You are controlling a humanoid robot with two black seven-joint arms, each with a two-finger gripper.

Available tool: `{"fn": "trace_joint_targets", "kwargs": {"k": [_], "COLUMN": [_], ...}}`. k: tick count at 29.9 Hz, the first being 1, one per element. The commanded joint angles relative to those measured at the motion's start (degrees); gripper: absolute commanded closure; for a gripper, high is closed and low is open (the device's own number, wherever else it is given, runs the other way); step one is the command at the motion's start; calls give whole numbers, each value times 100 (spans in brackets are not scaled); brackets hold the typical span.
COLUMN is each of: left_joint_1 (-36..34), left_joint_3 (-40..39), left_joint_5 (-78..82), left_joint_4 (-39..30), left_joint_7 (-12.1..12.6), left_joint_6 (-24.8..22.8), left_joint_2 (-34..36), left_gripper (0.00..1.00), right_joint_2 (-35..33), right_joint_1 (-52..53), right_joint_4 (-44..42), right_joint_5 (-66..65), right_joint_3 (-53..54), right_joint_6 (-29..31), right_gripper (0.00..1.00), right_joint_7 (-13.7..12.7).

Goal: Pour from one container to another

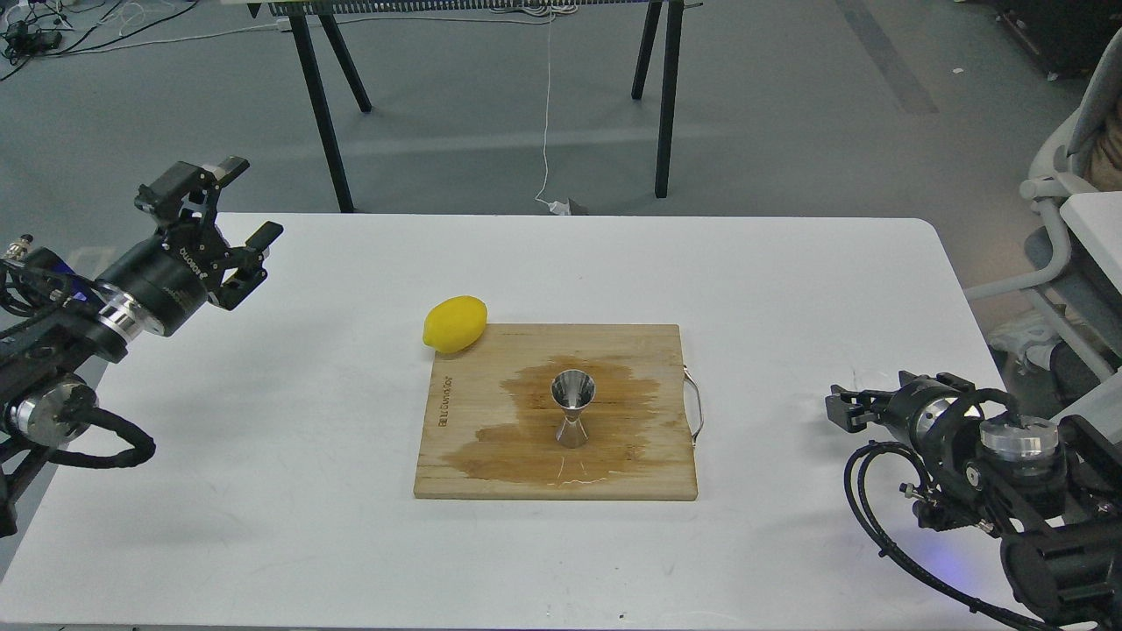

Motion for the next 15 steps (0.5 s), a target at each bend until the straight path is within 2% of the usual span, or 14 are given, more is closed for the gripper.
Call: {"fn": "trace_joint_targets", "kwargs": {"k": [1,15], "left_joint_1": [12,-6], "left_joint_3": [0,-9], "left_joint_5": [-6,-6], "left_joint_4": [4,4], "left_joint_7": [0,0], "left_joint_6": [0,0], "left_joint_2": [0,9], "left_gripper": [9,9], "right_joint_2": [0,-9], "right_joint_1": [17,569], "right_joint_4": [24,85], "right_joint_5": [9,-17], "right_joint_3": [9,0], "right_joint_6": [0,0], "right_gripper": [4,2], "right_joint_7": [0,-70]}}
